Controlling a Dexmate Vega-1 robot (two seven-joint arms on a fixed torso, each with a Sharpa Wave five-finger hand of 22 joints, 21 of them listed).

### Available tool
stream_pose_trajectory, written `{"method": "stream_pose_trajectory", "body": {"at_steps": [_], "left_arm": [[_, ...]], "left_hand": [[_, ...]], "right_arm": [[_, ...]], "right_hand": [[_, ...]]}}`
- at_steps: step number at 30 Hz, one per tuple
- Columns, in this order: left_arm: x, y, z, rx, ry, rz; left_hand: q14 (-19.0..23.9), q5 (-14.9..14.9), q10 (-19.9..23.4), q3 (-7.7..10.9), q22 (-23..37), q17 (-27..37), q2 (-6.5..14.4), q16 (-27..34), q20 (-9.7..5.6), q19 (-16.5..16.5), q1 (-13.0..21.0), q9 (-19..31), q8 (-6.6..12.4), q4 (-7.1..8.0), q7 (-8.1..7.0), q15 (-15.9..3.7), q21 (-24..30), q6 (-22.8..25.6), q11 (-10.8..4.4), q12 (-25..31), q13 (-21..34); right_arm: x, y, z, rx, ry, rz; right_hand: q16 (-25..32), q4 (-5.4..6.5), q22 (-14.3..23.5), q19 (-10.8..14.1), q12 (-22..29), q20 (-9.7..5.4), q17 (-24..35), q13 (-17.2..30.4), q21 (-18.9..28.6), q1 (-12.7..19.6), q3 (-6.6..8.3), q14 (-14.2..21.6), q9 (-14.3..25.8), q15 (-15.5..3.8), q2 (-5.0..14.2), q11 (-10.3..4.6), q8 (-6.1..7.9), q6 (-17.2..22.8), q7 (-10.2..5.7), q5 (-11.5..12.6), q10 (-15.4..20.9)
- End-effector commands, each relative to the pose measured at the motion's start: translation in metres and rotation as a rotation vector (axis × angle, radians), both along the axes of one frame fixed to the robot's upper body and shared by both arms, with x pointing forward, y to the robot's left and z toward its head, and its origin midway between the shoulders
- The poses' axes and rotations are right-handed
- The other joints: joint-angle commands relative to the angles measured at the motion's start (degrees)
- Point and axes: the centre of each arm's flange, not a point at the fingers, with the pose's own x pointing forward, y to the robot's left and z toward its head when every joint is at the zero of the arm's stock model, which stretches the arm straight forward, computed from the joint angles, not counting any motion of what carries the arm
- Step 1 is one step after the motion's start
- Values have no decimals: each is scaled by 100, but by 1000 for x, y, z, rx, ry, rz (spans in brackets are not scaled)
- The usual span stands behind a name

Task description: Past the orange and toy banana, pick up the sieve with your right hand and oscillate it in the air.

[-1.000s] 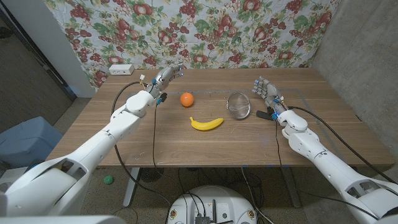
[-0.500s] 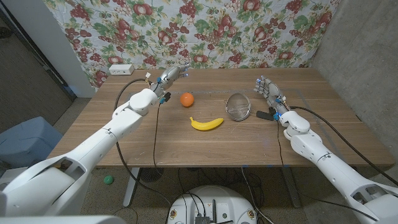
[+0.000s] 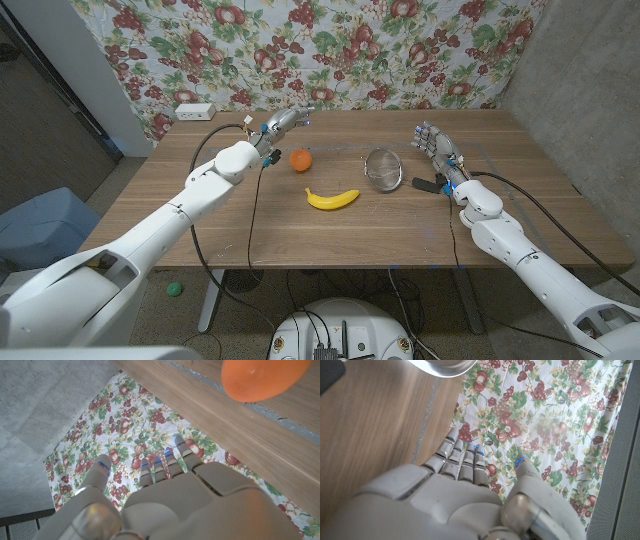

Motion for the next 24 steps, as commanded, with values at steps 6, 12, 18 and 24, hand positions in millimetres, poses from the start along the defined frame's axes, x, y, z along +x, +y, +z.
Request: {"method": "stream_pose_trajectory", "body": {"at_steps": [6,12,18,24], "left_arm": [[0,-31,-1,83,17,-27],[-1,-38,-1,108,21,-32],[-4,-44,0,138,26,-31],[-7,-52,1,180,33,-23]], "left_hand": [[13,-8,-47,32,19,21,-45,-18,-6,-54,103,9,-29,-67,4,18,-38,-75,-29,-42,29],[9,-9,-65,37,19,22,-60,-24,-3,-68,132,10,-28,-86,2,11,-55,-85,-38,-56,30],[0,-9,-84,40,20,24,-86,-30,-3,-90,167,11,-25,-107,6,18,-76,-98,-48,-69,32],[-30,-9,-92,42,21,26,-115,-44,2,-97,206,13,-16,-126,28,22,-91,-101,-50,-77,33]], "right_arm": [[-11,-7,0,-5,-23,-13],[-12,-10,-1,-5,-24,-14],[-13,-12,-2,-4,-24,-16],[-15,-15,-4,1,-28,-16]], "right_hand": [[30,-50,6,66,48,21,-1,7,-50,9,8,31,17,18,38,21,54,73,-14,61,73],[31,-58,7,74,45,18,-7,7,-67,11,13,33,17,13,40,16,51,75,-15,63,73],[30,-67,7,81,45,18,-13,7,-86,16,19,31,18,9,43,16,49,78,-16,66,84],[31,-76,8,86,43,20,-20,8,-107,18,23,34,18,28,42,13,47,83,-15,68,89]]}}
